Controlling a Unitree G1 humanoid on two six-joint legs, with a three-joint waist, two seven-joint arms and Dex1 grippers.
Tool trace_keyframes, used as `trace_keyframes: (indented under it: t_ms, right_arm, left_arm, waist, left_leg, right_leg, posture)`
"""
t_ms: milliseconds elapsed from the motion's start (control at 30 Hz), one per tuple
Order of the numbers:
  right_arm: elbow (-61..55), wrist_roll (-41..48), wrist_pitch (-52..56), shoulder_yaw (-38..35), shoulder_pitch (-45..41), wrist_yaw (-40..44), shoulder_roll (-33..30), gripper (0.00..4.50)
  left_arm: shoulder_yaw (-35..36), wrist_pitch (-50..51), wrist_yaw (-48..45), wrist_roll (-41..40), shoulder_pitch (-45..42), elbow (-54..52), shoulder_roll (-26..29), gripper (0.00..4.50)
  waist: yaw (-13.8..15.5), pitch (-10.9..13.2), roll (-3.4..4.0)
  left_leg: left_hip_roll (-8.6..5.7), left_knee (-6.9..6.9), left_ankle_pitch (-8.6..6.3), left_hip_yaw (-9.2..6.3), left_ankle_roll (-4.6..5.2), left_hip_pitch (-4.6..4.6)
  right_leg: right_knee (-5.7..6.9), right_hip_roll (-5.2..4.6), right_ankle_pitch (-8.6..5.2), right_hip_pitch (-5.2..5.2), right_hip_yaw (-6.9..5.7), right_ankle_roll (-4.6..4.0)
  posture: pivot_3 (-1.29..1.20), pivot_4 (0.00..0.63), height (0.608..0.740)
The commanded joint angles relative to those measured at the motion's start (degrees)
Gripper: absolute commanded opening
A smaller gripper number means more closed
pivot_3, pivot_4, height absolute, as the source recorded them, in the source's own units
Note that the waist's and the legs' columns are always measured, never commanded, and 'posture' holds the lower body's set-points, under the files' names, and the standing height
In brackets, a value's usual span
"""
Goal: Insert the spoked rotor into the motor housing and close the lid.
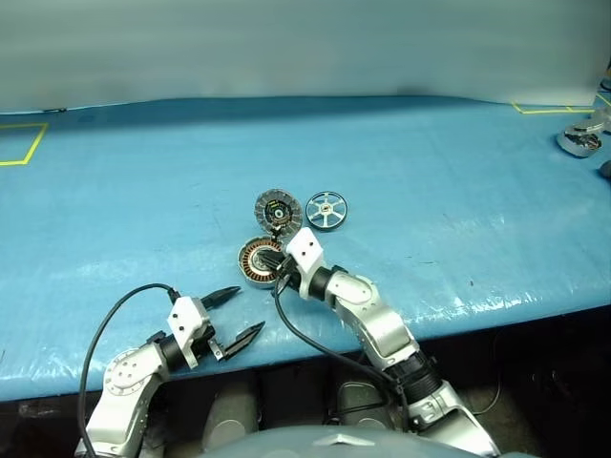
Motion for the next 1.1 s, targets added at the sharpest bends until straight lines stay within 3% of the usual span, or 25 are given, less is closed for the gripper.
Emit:
trace_keyframes:
  t_ms: [33,300,533,1100]
  right_arm:
    - [0.79,-0.72,0.32,0.18,-1.56,-0.44,0.8,0.04]
    - [1.35,-5.41,4.31,3.32,-2.11,-1.27,-0.89,0.04]
    - [-1.73,-12.1,5.91,8.92,-2.42,0.01,-5.99,0.04]
    - [-0.72,-13.12,9.47,9.26,-3.23,0.55,-5.53,0.04]
  left_arm:
    - [0.45,-1.56,0.6,0.07,0.43,-1.46,0.18,4.45]
    - [0.27,-1.64,1.54,0.35,0.76,-1.53,0.4,4.45]
    - [-0.02,-1.58,1.78,0.29,0.49,-1.03,0.32,4.45]
    - [-0.36,-1.55,2.14,0.09,0.81,-1.19,-0.07,4.45]
  waist:
    - [-0.02,0.0,0.0]
    - [-0.14,-0.18,0.16]
    - [-0.16,-0.43,0.3]
    - [-0.16,-0.61,0.29]
  left_leg:
    - [0.0,0.01,0.0,0.01,0.0,0.0]
    - [0.01,0.01,0.01,0.05,-0.01,0.11]
    - [0.02,0.01,0.01,0.06,-0.02,0.13]
    - [0.12,0.01,0.01,0.07,-0.01,0.18]
  right_leg:
    - [0.0,0.0,0.0,0.0,0.0,0.0]
    - [0.01,0.01,0.02,0.05,0.01,-0.04]
    - [0.01,-0.01,0.03,0.07,0.03,-0.05]
    - [0.0,-0.02,0.03,0.11,0.02,-0.07]
  posture:
    - [0.0,0.15,0.74]
    - [0.0,0.15,0.74]
    - [0.0,0.15,0.74]
    - [0.0,0.15,0.74]
